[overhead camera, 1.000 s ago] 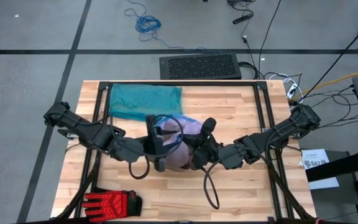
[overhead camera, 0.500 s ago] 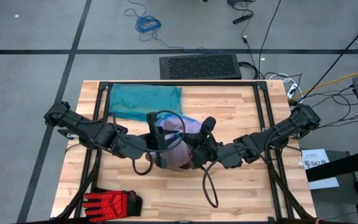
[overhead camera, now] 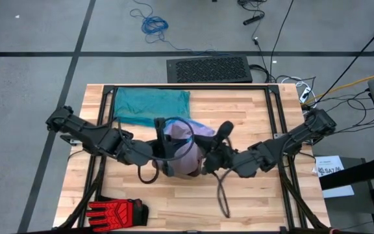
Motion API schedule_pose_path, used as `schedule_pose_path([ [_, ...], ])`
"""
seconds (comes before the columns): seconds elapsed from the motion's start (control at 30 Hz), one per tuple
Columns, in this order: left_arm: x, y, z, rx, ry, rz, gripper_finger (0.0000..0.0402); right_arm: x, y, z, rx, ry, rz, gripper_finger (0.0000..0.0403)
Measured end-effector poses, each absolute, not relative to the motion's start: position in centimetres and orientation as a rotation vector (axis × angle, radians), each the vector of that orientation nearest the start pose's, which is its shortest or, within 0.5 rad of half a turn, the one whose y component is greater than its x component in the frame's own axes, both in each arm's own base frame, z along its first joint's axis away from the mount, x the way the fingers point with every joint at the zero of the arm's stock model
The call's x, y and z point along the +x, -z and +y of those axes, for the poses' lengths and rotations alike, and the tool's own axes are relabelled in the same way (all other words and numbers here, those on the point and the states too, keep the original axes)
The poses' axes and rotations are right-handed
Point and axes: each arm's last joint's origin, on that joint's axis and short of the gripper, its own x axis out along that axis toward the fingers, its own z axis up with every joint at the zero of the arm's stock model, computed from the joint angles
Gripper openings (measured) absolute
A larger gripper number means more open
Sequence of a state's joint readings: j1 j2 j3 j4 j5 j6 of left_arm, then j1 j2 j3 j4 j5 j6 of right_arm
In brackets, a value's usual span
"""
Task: Place trash/remove bag and relplace
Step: Remove the trash bag from the trash bin and put it on the top right of the table
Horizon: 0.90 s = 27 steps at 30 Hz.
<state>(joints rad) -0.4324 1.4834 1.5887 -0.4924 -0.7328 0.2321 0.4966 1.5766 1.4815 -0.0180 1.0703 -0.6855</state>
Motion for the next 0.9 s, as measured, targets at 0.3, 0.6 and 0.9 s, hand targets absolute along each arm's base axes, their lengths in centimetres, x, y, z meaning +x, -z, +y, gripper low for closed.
schedule_pose_path([
  [0.3,29.3,-43.0,-11.5,0.436,-0.236,0.329,0.0001,28.3,-42.2,14.6,-0.521,0.515,0.187,0.0074],
  [0.6,29.0,-44.1,-11.3,0.425,-0.240,0.313,0.0000,26.2,-40.6,15.4,-0.139,0.243,0.274,0.0114],
  [0.9,29.2,-44.1,-10.9,0.422,-0.254,0.315,0.0000,31.3,-34.8,18.2,-0.213,0.457,0.309,0.0203],
])
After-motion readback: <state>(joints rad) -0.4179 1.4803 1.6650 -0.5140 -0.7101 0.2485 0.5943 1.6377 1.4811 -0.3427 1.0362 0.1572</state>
